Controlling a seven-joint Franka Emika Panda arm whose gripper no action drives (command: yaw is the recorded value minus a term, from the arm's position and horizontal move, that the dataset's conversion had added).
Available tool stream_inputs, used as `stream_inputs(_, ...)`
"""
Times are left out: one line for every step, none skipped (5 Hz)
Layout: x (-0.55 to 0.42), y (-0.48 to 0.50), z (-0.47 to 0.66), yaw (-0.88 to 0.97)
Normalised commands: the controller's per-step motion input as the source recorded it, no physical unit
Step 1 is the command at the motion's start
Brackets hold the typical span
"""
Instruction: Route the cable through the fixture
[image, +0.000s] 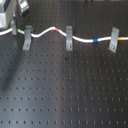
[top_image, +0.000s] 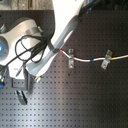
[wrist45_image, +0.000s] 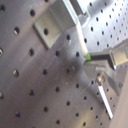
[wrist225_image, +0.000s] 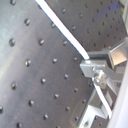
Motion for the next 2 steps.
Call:
stream_inputs(-0.32, 0.389, 0.11, -0.48)
stream_inputs(-0.285, 0.25, -0.01, -0.04)
